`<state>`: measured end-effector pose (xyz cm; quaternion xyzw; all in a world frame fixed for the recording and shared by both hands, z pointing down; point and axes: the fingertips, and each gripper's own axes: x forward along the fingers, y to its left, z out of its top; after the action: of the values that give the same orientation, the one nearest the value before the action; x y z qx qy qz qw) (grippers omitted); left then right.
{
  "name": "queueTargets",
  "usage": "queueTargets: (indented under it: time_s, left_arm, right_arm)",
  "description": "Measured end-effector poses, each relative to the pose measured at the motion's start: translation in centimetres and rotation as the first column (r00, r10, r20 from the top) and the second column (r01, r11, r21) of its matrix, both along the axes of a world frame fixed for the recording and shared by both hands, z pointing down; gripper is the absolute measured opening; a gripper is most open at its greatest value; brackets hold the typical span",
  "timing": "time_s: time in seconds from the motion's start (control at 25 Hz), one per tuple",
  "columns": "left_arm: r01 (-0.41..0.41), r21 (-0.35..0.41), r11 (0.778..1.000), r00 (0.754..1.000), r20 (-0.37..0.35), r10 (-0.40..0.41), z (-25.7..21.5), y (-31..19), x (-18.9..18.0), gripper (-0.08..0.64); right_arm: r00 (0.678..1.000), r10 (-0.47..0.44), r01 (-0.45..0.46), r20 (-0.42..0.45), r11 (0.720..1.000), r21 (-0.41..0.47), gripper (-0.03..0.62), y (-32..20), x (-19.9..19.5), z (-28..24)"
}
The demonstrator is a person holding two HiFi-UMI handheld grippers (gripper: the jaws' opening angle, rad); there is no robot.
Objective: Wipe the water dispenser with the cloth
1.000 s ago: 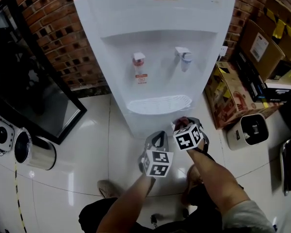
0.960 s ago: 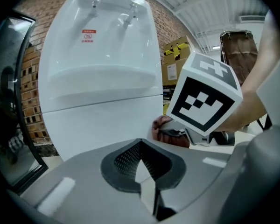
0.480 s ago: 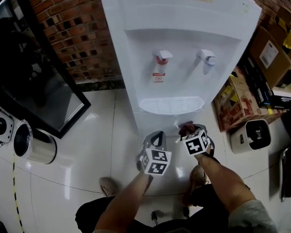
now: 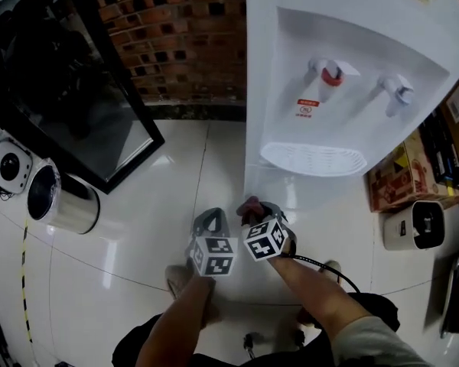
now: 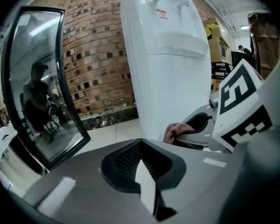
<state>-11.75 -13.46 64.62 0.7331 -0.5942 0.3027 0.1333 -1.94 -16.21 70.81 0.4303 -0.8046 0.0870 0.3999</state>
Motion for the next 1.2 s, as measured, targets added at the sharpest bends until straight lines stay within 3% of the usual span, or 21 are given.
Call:
queueTargets:
  time_s: [0.12,0.24,0.4,0.56,0.76,0.92,1.2]
  left_arm:
    - [0.041,-0.031,0.999,0.999,0.002,-0.041,1.7,0.8,-1.6,0.000]
    - [0.030,-0.053,0.998,0.999,-0.010,-0.031,3.3,0.9,-0.3,0.000]
    - [-0.044,-0.051,0.998,0.999,-0.026,0.043,3.5,-0.1,3.7,0.000]
    - [-0.123,-0.032,0.992,0.991,-0.057,0.121,2.7,-1.3,8.9,0.000]
    - [-0.219,-0.030,0.975,0.971,-0.101,0.215,2.8,-1.7,15.9,0.000]
    - [-0.283,-0.038,0.958,0.950,-0.147,0.275,3.2,-1.4,21.1,0.000]
    - [-0.312,-0.048,0.949,0.934,-0.201,0.297,3.5,-1.2,25.1,0.000]
  right_arm:
    - [0.999,0.038,-0.038,0.023,0.999,0.003,0.080,-1.0,-0.3,1.8]
    - [0.996,0.072,-0.073,0.053,0.997,0.015,0.081,-2.1,0.9,2.0]
    - [0.990,0.135,-0.136,0.046,0.991,0.012,0.081,-2.6,4.4,1.8]
    - [0.976,0.218,-0.218,-0.004,0.976,0.011,0.081,-2.5,10.5,1.9]
    - [0.953,0.297,-0.297,-0.054,0.955,0.007,0.081,-2.7,17.7,2.3]
    - [0.941,0.332,-0.333,-0.071,0.943,-0.008,0.081,-2.7,20.4,2.7]
    - [0.900,0.421,-0.429,-0.117,0.901,-0.063,0.078,-2.8,25.2,4.9]
